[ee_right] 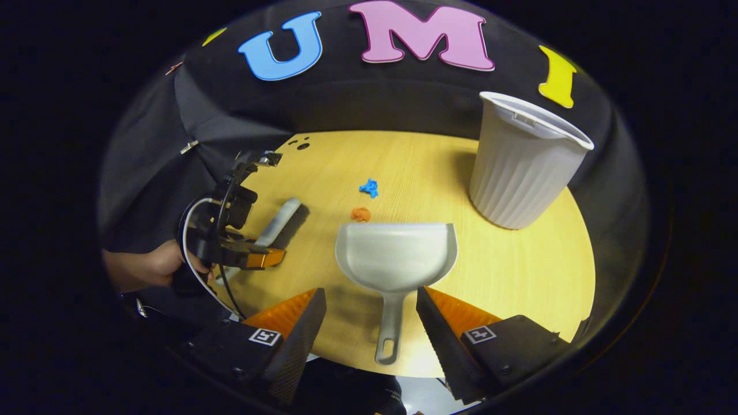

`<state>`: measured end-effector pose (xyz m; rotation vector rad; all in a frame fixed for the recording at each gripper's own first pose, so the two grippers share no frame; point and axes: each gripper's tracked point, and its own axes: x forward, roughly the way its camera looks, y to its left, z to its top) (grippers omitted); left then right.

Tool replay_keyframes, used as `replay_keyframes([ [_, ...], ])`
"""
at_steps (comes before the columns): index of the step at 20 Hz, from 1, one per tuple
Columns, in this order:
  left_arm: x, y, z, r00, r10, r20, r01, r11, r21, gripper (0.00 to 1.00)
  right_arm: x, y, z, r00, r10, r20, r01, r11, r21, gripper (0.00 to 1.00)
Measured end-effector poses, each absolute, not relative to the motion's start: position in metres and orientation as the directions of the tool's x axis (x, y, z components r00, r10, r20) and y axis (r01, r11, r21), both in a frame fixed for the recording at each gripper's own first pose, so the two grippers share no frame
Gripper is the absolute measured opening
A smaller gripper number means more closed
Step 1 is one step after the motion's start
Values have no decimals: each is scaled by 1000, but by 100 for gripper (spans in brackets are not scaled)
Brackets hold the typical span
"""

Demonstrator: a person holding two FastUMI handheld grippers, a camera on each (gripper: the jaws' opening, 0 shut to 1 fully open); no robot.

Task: Pick up the small broom and dustpan from the desktop, sweep the trash into the dustpan with the broom, and then empty the trash into the garbage bin.

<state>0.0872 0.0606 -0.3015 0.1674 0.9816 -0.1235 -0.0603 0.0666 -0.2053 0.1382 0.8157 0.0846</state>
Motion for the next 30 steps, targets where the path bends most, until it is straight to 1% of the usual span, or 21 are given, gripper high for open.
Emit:
replay_keyframes([
  [1, 89, 60, -302, 564, -28, -825, 161, 984, 76, 53, -61, 67, -210, 663, 138, -736, -20, 986, 168, 99],
  [2, 89, 60, -301, 573, -24, -819, 140, 988, 68, 39, -62, 68, -216, 645, 148, -750, -16, 984, 180, 99],
  [6, 89, 61, -299, 629, -66, -774, 135, 991, 25, 31, -66, 62, -232, 592, 157, -790, 34, 975, 219, 99],
  [8, 84, 60, -297, 636, -102, -765, 134, 991, -20, 28, -69, 59, -239, 562, 158, -812, 62, 971, 232, 99],
  [12, 66, 63, -284, 662, -118, -740, 99, 993, -69, 27, -75, 51, -251, 512, 145, -847, 60, 977, 204, 99],
  [13, 61, 62, -278, 671, -113, -733, 98, 993, -63, 27, -75, 50, -254, 500, 144, -854, 55, 979, 197, 99],
  [16, 41, 63, -257, 682, -68, -728, 132, 991, 31, 27, -71, 49, -263, 494, 133, -859, 63, 980, 188, 99],
  [20, 21, 43, -228, 720, -85, -688, 160, 986, 45, 26, -65, 45, -289, 450, 122, -885, 123, 973, 196, 99],
  [21, 18, 37, -224, 723, -93, -684, 165, 985, 41, 26, -62, 44, -295, 445, 117, -888, 146, 969, 201, 99],
  [22, 14, 33, -223, 715, -96, -692, 163, 986, 31, 27, -57, 40, -302, 441, 91, -893, 171, 968, 183, 99],
  [24, 9, 29, -223, 697, -82, -712, 127, 992, 9, 27, -49, 35, -316, 428, 52, -902, 189, 971, 146, 96],
  [26, 8, 30, -223, 696, -64, -716, 91, 996, 0, 27, -44, 39, -324, 416, 53, -908, 174, 975, 137, 93],
  [27, 5, 33, -223, 693, -47, -719, 76, 997, 8, 27, -41, 42, -328, 412, 58, -909, 157, 979, 134, 93],
  [29, 3, 37, -226, 688, -19, -726, 55, 998, 27, 28, -39, 51, -338, 395, 79, -915, 131, 981, 141, 86],
  [30, 1, 39, -227, 685, -6, -729, 46, 998, 34, 27, -43, 56, -341, 369, 92, -925, 129, 980, 149, 79],
])
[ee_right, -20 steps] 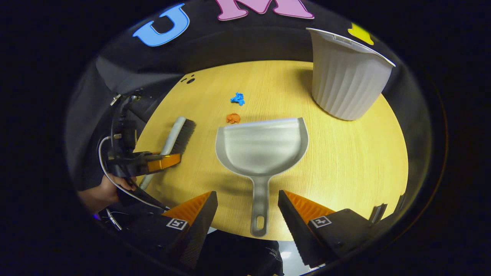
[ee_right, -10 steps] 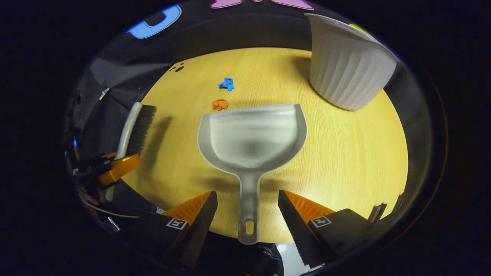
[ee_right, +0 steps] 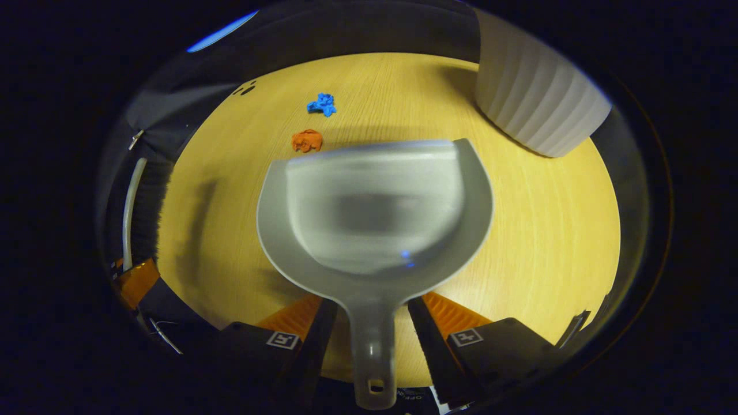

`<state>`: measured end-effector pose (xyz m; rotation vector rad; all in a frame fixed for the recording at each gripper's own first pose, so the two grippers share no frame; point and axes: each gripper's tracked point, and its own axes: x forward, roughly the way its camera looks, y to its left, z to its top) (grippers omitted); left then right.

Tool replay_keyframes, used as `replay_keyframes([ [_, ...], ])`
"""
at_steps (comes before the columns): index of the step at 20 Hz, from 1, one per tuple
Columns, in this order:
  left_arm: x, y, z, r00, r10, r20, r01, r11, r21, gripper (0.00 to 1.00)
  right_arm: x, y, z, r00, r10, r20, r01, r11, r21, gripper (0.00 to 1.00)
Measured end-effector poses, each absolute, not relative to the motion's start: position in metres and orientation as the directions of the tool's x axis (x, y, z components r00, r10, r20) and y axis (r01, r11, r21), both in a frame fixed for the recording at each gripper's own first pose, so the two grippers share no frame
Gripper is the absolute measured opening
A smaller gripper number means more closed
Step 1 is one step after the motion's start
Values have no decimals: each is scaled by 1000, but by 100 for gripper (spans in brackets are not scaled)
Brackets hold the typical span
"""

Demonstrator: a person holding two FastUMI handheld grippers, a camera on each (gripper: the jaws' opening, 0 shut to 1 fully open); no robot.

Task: Pick up the small broom and dustpan from the desktop, sweep the trash into the dustpan with the broom, and then empty the trash into the garbage bin.

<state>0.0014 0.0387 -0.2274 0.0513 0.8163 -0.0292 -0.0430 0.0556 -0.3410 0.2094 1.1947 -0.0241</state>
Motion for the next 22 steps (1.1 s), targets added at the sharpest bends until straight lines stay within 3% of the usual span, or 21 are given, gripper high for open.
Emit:
replay_keyframes([
  [1, 0, 40, -230, 678, 2, -735, 38, 999, 38, 28, -40, 54, -336, 413, 81, -907, 127, 981, 145, 75],
  [3, -1, 40, -237, 669, 14, -743, 22, 999, 39, 28, -30, 53, -338, 416, 90, -905, 126, 980, 156, 63],
  [5, 0, 36, -244, 663, 18, -749, 4, 1000, 28, 27, -31, 56, -339, 413, 124, -902, 150, 968, 202, 45],
  [8, 10, 30, -252, 658, 21, -753, -4, 1000, 24, 28, -37, 67, -334, 398, 287, -871, 186, 904, 384, 39],
  [9, 16, 28, -253, 656, 11, -755, 6, 1000, 20, 27, -38, 69, -335, 386, 324, -864, 196, 886, 419, 43],
  [11, 36, 20, -251, 655, -9, -756, 34, 999, 17, 28, -37, 67, -338, 378, 341, -861, 190, 882, 432, 36],
  [12, 49, 20, -251, 659, -12, -752, 51, 998, 28, 29, -37, 65, -337, 373, 340, -863, 178, 887, 426, 41],
  [13, 64, 21, -248, 662, -11, -750, 67, 997, 45, 28, -36, 64, -338, 369, 339, -865, 163, 893, 420, 36],
  [22, 183, -4, -242, 627, -84, -774, 259, 960, 106, 28, -37, 7, -330, 421, 203, -884, 32, 971, 238, 36],
])
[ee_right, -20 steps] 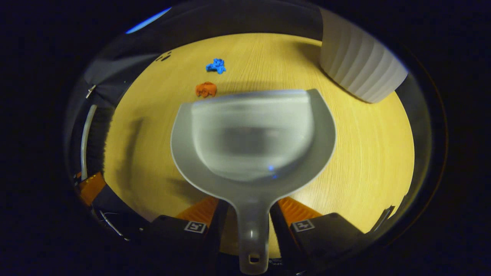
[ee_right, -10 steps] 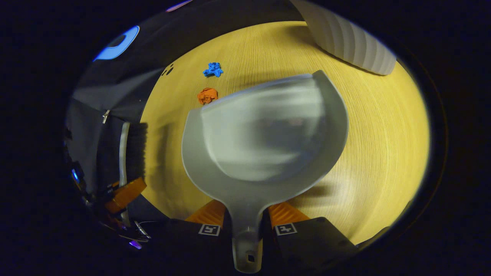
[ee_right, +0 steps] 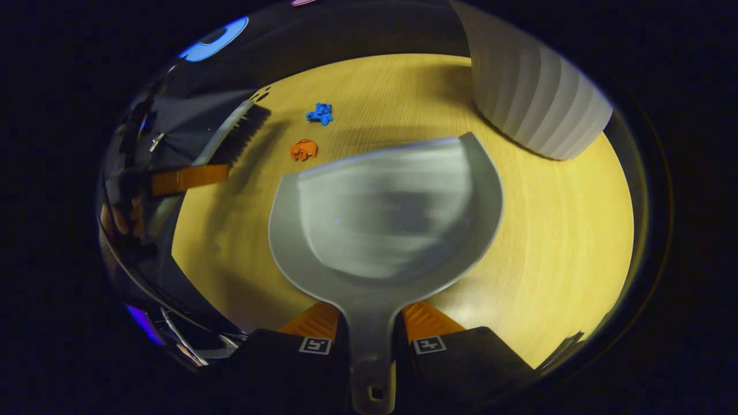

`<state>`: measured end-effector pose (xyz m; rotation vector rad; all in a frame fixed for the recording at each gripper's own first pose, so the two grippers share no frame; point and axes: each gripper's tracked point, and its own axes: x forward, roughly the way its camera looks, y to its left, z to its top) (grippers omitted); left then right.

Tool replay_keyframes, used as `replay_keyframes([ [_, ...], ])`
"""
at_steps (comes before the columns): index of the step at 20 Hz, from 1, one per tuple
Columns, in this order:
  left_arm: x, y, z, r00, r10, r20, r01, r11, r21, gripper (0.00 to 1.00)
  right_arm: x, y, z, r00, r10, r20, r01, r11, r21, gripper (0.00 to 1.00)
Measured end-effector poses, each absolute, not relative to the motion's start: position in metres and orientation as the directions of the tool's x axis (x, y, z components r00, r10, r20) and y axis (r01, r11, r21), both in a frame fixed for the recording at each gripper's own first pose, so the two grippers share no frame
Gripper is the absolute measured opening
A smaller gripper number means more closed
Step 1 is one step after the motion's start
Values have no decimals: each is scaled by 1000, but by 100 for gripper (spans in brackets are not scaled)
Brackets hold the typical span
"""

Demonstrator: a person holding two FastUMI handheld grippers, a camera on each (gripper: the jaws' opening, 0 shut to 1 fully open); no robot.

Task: Pick up the small broom and dustpan from the desktop, sweep the trash into the dustpan with the broom, and then empty the trash into the garbage bin.

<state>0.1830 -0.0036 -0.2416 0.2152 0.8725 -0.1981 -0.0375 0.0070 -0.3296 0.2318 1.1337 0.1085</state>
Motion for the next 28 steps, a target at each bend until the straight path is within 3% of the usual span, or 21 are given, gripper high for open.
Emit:
replay_keyframes([
  [4, 224, -11, -253, 590, -78, -804, 368, 912, 182, 28, -43, -14, -326, 431, 164, -887, -15, 985, 175, 32],
  [6, 244, -10, -251, 586, -63, -808, 395, 893, 217, 27, -48, -25, -324, 432, 152, -889, -55, 988, 142, 36],
  [7, 252, -11, -251, 585, -64, -809, 411, 883, 227, 28, -50, -29, -324, 431, 148, -890, -74, 989, 129, 32],
  [8, 262, -14, -253, 582, -65, -810, 432, 869, 241, 28, -52, -34, -322, 428, 147, -892, -93, 989, 119, 36],
  [11, 274, -25, -262, 557, -74, -828, 512, 815, 272, 28, -57, -44, -320, 417, 149, -897, -136, 986, 100, 33],
  [13, 273, -39, -264, 540, -108, -835, 557, 790, 258, 27, -59, -47, -320, 417, 148, -896, -158, 983, 89, 36],
  [21, 222, -90, -284, 414, -218, -884, 708, 687, 162, 28, -61, -47, -321, 417, 144, -897, -197, 978, 66, 40],
  [25, 184, -129, -293, 310, -292, -905, 766, 640, 56, 28, -62, -48, -322, 417, 138, -898, -211, 976, 52, 33],
  [28, 156, -156, -293, 215, -330, -919, 807, 591, -24, 28, -66, -49, -327, 413, 135, -901, -226, 973, 43, 40],
])
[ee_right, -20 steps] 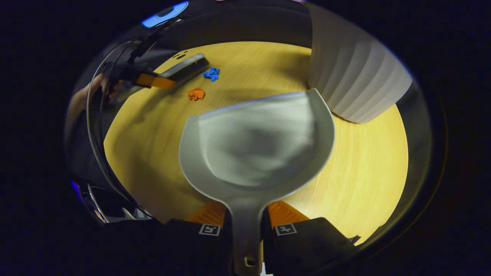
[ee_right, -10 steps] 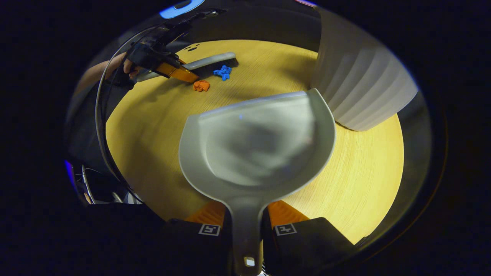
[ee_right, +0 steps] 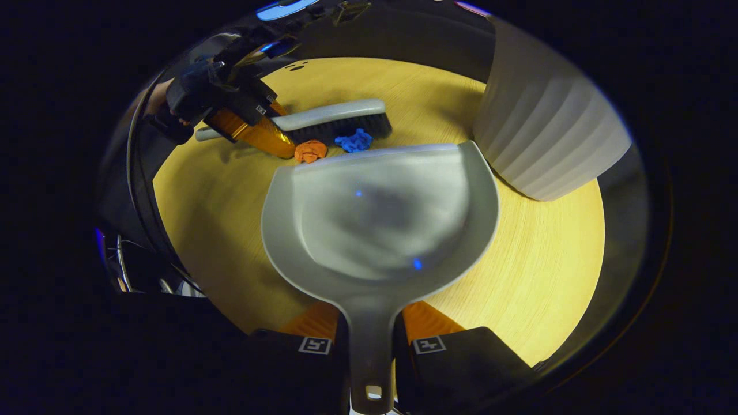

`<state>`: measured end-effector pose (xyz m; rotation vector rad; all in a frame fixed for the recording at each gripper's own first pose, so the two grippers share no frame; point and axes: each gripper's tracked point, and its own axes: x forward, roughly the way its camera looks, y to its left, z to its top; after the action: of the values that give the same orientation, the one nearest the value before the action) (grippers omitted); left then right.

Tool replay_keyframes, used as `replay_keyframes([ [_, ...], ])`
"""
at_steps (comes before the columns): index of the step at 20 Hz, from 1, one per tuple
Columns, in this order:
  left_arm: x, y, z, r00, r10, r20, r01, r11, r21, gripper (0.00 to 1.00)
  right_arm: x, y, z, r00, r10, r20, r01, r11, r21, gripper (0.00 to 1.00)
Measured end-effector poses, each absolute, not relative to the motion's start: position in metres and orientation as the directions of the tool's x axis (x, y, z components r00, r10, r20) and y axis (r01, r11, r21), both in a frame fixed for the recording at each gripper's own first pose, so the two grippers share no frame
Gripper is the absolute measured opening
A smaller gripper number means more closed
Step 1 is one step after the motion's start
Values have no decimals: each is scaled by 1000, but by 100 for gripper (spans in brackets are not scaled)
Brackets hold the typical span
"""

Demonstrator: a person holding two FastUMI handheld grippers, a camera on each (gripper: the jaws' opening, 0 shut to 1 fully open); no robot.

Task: Pick up the small broom and dustpan from the desktop, sweep the trash into the dustpan with the broom, and then empty the trash into the garbage bin.

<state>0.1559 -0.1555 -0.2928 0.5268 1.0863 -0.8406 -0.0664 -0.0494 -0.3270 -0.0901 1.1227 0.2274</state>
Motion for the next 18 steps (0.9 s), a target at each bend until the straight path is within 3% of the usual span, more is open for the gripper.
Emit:
replay_keyframes([
  [4, 135, -172, -287, 152, -337, -929, 824, 562, -69, 27, -77, -57, -339, 399, 104, -911, -241, 970, 5, 32],
  [9, 113, -187, -292, 84, -346, -934, 827, 547, -128, 28, -66, -55, -341, 426, 97, -899, -237, 971, -8, 40],
  [12, 90, -198, -285, 35, -379, -925, 838, 515, -179, 28, -52, -52, -345, 436, 98, -894, -237, 971, -9, 36],
  [15, 71, -204, -276, 10, -404, -915, 844, 494, -209, 27, -41, -52, -357, 442, 104, -891, -247, 969, -9, 36],
  [18, 70, -202, -265, 47, -439, -897, 828, 520, -211, 28, -36, -57, -367, 448, 109, -887, -232, 973, 2, 36],
])
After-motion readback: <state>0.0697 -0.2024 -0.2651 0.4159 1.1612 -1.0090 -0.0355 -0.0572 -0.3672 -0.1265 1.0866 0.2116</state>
